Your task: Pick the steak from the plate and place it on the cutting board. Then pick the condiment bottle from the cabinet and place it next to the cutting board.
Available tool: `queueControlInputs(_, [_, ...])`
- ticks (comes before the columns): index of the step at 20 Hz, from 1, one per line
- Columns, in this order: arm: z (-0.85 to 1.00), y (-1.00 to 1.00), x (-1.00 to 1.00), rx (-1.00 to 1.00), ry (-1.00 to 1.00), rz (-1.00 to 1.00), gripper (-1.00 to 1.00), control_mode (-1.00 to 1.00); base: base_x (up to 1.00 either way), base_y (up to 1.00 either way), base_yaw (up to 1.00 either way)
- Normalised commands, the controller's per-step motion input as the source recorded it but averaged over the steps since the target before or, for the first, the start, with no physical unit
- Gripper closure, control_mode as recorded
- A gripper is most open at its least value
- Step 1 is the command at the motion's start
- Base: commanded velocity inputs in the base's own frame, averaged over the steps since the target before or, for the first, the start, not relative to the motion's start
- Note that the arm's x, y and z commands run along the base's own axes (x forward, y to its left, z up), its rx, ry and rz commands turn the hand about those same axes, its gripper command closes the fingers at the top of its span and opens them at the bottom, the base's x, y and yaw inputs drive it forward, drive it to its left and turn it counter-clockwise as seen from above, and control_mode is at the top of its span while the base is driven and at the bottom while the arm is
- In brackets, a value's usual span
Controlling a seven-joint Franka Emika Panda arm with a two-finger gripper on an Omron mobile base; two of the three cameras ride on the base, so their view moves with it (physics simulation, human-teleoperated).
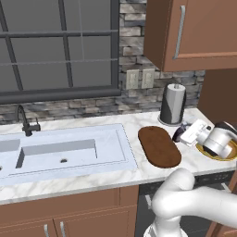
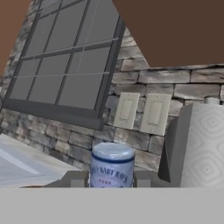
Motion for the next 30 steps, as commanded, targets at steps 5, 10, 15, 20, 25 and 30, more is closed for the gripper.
queueControlInputs(5, [-0.12,-0.05,0.15,0.0,0.0,0.0,1.0,-1.0,0.0,0.0,0.0])
queueControlInputs(10, [-0.3,0.0,0.03,0.0,0.0,0.0,1.0,-1.0,0.0,0.0,0.0])
queueControlInputs(15, [-0.35,0.0,0.03,0.0,0.0,0.0,1.0,-1.0,0.0,0.0,0.0])
queueControlInputs(20, [-0.26,0.0,0.02,0.0,0.0,0.0,1.0,-1.0,0.0,0.0,0.0])
queueControlInputs(25, [-0.2,0.0,0.0,0.0,0.0,0.0,1.0,-1.0,0.0,0.0,0.0])
queueControlInputs(30, [-0.16,0.0,0.0,0.0,0.0,0.0,-1.0,-1.0,0.0,0.0,0.0])
